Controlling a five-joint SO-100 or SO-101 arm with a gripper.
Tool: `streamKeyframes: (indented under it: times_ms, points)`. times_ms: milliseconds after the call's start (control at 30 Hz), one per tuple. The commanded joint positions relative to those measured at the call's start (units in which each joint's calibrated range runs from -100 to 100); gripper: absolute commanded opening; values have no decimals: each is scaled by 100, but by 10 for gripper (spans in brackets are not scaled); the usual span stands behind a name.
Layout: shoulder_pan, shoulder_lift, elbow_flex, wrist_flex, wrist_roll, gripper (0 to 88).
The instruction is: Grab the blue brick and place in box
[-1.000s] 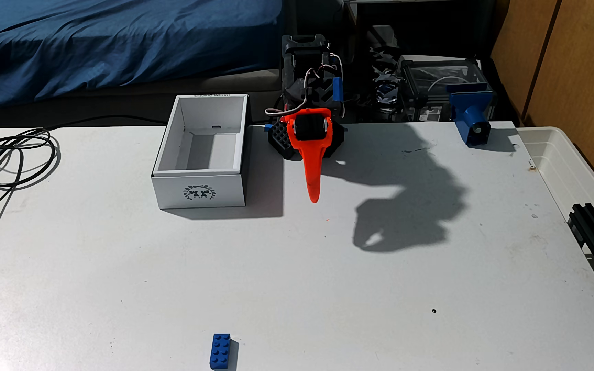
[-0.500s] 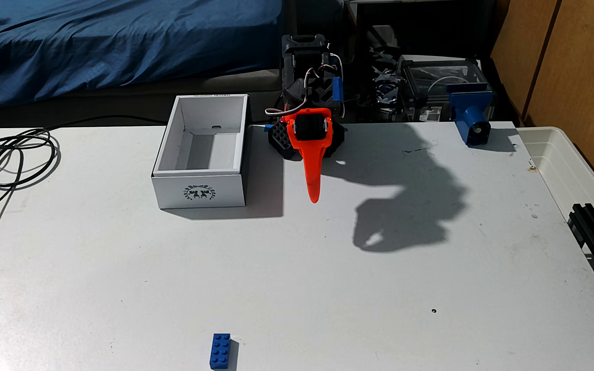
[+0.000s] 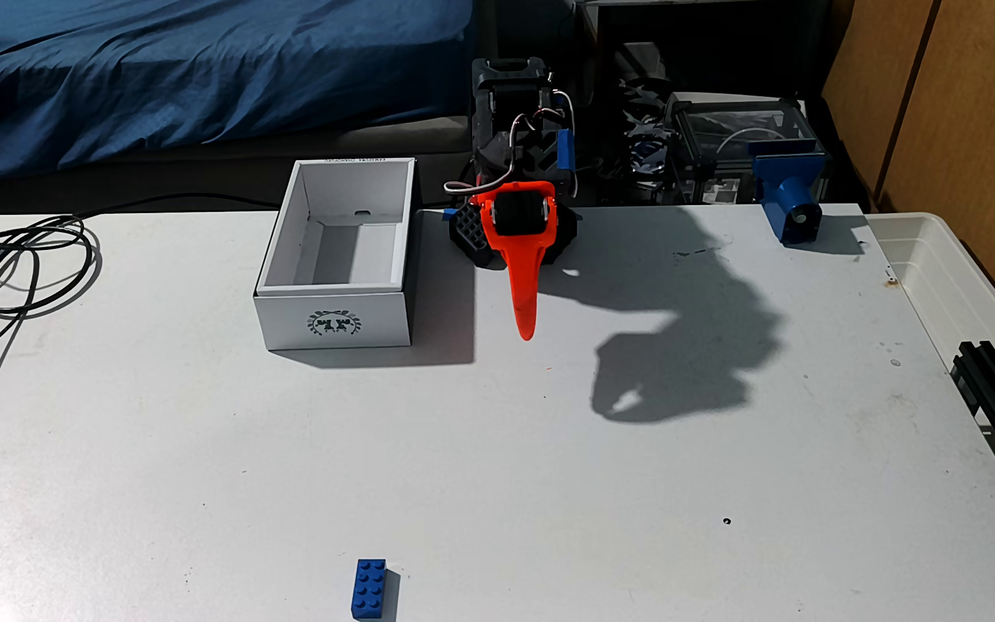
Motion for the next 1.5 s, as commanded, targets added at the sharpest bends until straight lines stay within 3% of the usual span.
streamKeyframes:
  times_ms: [0,1167,1467]
  points:
    - [-4,0,-9,25,3,10]
    - [11,-25,-9,25,3,10]
    - [279,-51,-780,-52,13,10]
